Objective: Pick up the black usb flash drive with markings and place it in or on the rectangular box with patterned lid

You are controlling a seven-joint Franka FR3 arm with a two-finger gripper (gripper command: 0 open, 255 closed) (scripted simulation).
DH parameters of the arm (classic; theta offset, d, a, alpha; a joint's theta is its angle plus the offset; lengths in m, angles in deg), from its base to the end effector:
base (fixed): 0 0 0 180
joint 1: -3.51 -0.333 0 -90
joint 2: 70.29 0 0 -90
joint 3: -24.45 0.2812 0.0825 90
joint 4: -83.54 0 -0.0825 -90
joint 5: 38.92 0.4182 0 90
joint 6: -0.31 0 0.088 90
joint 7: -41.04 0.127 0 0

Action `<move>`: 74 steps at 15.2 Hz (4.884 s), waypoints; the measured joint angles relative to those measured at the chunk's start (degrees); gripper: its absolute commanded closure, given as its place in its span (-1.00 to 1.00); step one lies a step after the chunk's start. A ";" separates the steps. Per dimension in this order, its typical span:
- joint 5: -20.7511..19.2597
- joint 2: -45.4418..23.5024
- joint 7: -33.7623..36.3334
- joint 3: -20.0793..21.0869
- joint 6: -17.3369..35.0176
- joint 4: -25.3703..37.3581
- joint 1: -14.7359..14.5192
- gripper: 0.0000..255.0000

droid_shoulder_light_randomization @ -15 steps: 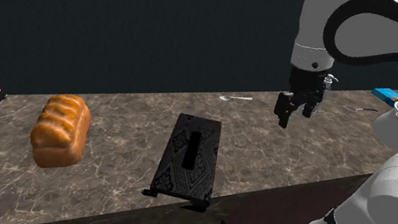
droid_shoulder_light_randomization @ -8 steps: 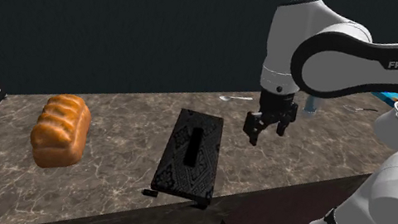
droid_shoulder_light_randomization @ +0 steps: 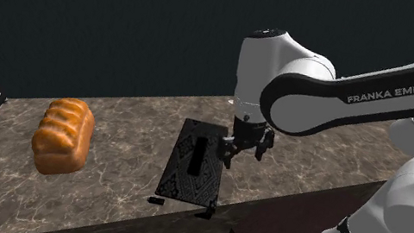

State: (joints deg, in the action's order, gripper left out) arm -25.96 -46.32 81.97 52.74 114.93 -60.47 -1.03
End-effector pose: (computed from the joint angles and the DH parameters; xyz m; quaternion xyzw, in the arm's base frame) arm 0.3707 0.2404 0.3292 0.9868 -0.1489 -0.0534 0.0352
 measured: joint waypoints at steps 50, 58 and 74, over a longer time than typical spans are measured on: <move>-34.41 -52.76 47.56 4.76 19.19 30.81 -9.11 1.00; -31.06 -48.37 45.48 7.03 14.97 31.24 -7.39 1.00; -25.22 -41.27 41.64 10.04 5.39 35.11 -5.01 1.00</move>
State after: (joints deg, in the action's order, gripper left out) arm -51.18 -87.59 123.62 62.79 120.32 -25.35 -6.05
